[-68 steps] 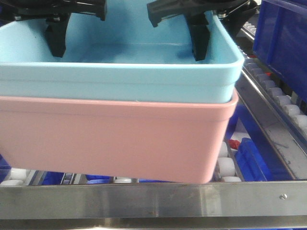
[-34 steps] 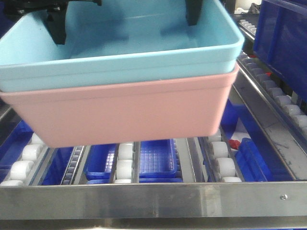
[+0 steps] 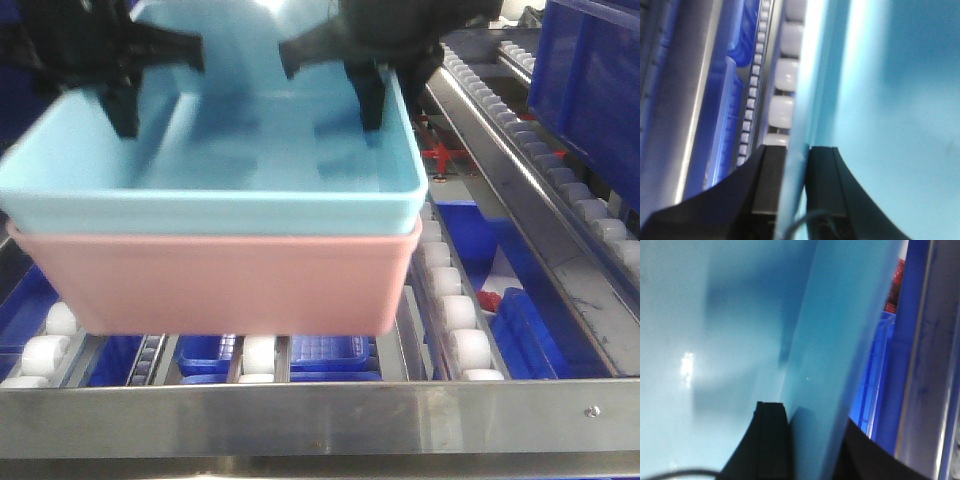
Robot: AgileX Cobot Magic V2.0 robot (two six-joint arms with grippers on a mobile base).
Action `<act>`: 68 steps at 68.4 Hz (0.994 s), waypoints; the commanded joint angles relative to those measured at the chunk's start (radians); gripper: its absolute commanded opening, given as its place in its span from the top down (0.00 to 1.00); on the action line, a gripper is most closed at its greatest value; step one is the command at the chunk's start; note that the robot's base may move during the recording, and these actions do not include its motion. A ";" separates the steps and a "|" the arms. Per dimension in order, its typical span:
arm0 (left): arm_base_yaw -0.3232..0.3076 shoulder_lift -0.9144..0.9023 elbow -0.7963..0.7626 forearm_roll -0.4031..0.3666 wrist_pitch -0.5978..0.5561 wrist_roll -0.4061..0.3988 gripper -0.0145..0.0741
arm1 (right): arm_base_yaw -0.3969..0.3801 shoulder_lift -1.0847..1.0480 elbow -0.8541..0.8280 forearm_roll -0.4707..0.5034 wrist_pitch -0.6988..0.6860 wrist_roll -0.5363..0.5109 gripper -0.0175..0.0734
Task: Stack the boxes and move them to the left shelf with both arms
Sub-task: 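Push the stack forward with both grippers and lower it onto the rollers, then open both grippers and raise them off the bin walls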
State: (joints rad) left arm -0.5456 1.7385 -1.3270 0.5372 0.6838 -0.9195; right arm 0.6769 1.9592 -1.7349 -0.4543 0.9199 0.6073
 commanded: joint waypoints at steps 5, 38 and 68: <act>-0.012 -0.002 -0.050 0.000 -0.184 -0.015 0.84 | 0.023 -0.039 -0.043 0.020 -0.137 -0.027 0.75; -0.012 0.017 -0.050 -0.009 -0.156 -0.005 0.82 | 0.023 -0.038 -0.043 0.018 -0.099 -0.027 0.68; -0.012 0.013 -0.098 -0.022 -0.016 -0.005 0.20 | 0.023 -0.040 -0.052 0.018 -0.013 -0.027 0.14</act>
State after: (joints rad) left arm -0.5501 1.8022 -1.3669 0.4966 0.6460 -0.9129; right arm 0.6993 1.9795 -1.7418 -0.4067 0.9257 0.5947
